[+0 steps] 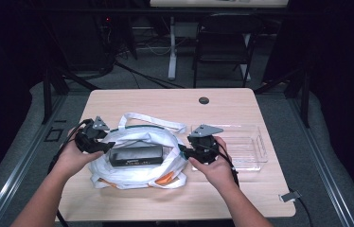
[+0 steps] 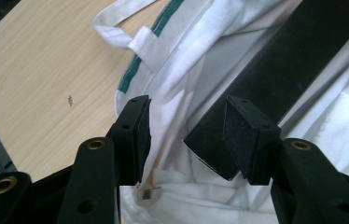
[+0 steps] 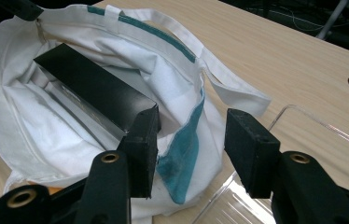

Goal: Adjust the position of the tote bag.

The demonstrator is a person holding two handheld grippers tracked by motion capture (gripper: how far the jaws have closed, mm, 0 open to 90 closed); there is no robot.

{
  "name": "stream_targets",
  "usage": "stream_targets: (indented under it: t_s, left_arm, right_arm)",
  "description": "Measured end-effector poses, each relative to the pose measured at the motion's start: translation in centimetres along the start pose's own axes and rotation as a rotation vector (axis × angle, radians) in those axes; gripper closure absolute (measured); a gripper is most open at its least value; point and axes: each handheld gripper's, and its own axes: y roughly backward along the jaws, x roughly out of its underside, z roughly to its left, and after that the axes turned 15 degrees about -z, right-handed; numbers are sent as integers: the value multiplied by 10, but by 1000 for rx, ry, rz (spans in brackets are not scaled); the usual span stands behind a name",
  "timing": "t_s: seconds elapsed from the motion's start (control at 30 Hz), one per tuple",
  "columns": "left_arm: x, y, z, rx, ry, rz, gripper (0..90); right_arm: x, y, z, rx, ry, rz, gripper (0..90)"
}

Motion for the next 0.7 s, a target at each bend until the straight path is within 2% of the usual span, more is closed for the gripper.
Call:
stream_targets:
  t_s: [0.23, 0.43, 0.63, 0.7]
  left_arm:
    - [-3, 1, -1, 30, -31, 9, 508]
    - [-2, -2, 1, 53, -35, 17, 508]
    - [-10, -4, 0, 66, -77, 32, 485]
    - [-14, -6, -2, 87, -102, 22, 468]
  right_arm:
    - [3, 6, -3, 3, 9, -2, 531]
    - [7, 16, -9, 41, 10, -2, 478]
    - [9, 25, -15, 69, 4, -4, 442]
    - [12, 30, -20, 89, -1, 0, 423]
